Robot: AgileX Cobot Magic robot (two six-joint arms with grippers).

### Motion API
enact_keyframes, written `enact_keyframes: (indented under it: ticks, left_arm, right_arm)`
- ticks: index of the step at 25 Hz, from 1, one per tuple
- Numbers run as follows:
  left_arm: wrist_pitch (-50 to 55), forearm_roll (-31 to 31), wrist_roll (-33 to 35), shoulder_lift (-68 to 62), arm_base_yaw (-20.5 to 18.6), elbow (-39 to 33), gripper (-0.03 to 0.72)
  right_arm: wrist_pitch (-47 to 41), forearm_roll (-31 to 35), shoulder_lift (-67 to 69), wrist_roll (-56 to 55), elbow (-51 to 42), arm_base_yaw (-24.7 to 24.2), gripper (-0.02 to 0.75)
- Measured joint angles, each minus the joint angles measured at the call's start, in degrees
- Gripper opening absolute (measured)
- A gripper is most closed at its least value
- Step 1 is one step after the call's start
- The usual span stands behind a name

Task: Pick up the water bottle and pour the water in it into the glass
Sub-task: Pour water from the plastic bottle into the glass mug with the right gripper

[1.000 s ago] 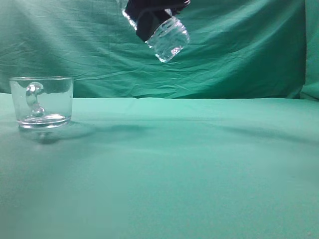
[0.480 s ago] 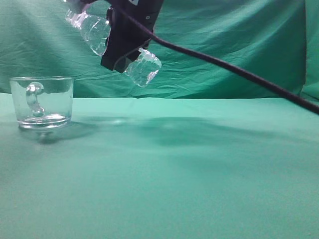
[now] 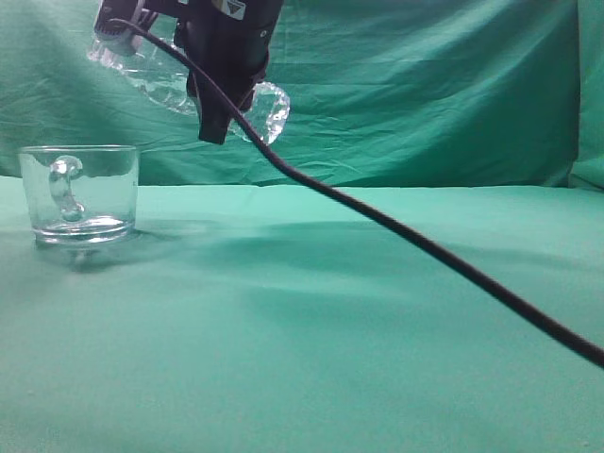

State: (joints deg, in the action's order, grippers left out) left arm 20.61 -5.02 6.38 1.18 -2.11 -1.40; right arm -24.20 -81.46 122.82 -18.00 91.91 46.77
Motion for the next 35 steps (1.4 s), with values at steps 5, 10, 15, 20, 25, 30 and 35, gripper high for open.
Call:
enact_keyframes:
  ticks: [5, 10, 15, 20, 25, 30, 35]
  left_arm:
    - [0.0, 0.0, 0.0, 0.0, 0.0, 0.0, 0.0]
    - [0.0, 0.0, 0.0, 0.0, 0.0, 0.0, 0.0]
    - [0.0, 0.0, 0.0, 0.0, 0.0, 0.0, 0.0]
    - [0.0, 0.0, 0.0, 0.0, 0.0, 0.0, 0.0]
    - [0.0, 0.0, 0.0, 0.0, 0.0, 0.0, 0.0]
    - [0.0, 0.0, 0.0, 0.0, 0.0, 0.0, 0.0]
    - [0.0, 0.0, 0.0, 0.0, 0.0, 0.0, 0.0]
  right_arm:
    - [-1.0, -5.5, 0.0, 0.0, 0.0, 0.1, 0.276]
    - [-2.2, -10.5, 0.0, 0.0, 0.0, 0.2, 0.276]
    - [-2.8, -13.3, 0.0, 0.1, 0.0, 0.3, 0.276]
    - [-3.2, -14.8, 0.0, 0.2, 0.0, 0.3, 0.276]
    - [-3.4, -15.9, 0.0, 0.2, 0.0, 0.3, 0.276]
    - [-3.4, -16.2, 0.0, 0.3, 0.0, 0.3, 0.276]
    - [-3.6, -16.3, 0.0, 0.8, 0.0, 0.3, 0.276]
